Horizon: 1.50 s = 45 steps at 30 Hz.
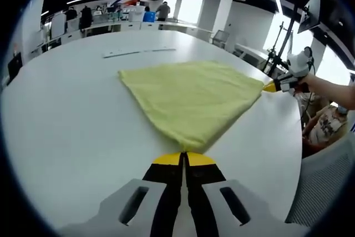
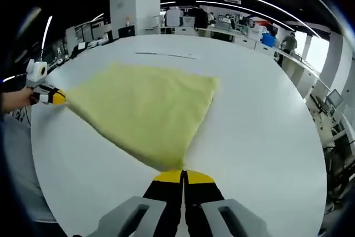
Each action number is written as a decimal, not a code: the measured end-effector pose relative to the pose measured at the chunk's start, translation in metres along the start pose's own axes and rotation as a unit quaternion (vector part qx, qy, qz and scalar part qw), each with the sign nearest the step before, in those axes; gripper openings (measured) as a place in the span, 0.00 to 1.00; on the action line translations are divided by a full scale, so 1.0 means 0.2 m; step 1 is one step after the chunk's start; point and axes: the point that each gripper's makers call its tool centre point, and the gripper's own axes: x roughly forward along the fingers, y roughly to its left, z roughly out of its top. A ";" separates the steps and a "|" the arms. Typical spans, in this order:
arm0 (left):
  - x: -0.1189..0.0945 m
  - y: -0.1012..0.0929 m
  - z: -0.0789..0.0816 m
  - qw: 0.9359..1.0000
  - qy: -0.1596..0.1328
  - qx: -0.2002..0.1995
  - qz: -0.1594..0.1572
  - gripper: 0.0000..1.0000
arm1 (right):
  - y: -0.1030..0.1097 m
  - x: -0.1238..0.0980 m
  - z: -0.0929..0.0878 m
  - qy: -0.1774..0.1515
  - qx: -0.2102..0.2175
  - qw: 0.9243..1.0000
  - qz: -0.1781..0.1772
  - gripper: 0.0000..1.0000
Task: Fold the garment on the visible template until the final outline fits inside the template.
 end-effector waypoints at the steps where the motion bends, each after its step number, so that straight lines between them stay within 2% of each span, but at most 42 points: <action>1: 0.00 0.00 0.00 1.000 0.001 0.001 0.001 0.00 | 0.00 0.00 -0.01 0.007 -0.007 1.000 0.001 0.00; 4: 0.01 -0.01 -0.01 1.000 0.003 0.003 -0.002 0.00 | 0.01 -0.02 0.00 -0.006 0.004 1.000 0.020 0.00; 7: 0.01 -0.01 -0.03 1.000 0.007 0.005 0.000 0.00 | 0.02 -0.02 -0.02 0.002 -0.008 1.000 0.024 0.00; 15: 0.02 0.00 -0.03 1.000 0.007 -0.002 0.003 0.00 | 0.04 -0.02 -0.04 0.007 0.012 0.999 0.036 0.00; 17: 0.02 0.00 -0.04 1.000 0.009 -0.004 0.003 0.00 | 0.06 -0.02 -0.02 0.002 0.026 0.998 0.056 0.00; 19: 0.01 0.00 -0.05 1.000 0.012 -0.004 0.003 0.00 | 0.07 -0.02 -0.01 -0.004 0.029 0.998 0.064 0.10; 21: 0.02 0.00 -0.05 1.000 0.009 -0.006 0.004 0.00 | 0.09 -0.01 0.01 -0.013 0.030 0.997 0.076 0.14; 26: 0.01 0.01 -0.05 1.000 0.013 0.004 0.006 0.00 | 0.10 0.01 0.02 -0.012 0.003 0.996 0.084 0.12; 30: 0.01 0.00 -0.03 1.000 0.010 0.016 -0.003 0.08 | 0.11 0.01 0.04 -0.016 -0.004 0.996 0.092 0.10; 32: 0.01 -0.02 -0.02 1.000 0.004 0.013 -0.016 0.07 | 0.11 0.02 0.04 -0.017 -0.004 0.995 0.095 0.09; 39: 0.03 -0.02 0.00 1.000 0.002 -0.003 -0.026 0.01 | 0.10 0.03 0.04 -0.009 -0.022 0.995 0.093 0.00; 45: 0.02 -0.03 -0.01 1.000 0.003 -0.004 -0.025 0.00 | 0.10 0.03 0.03 -0.006 -0.033 0.995 0.092 0.00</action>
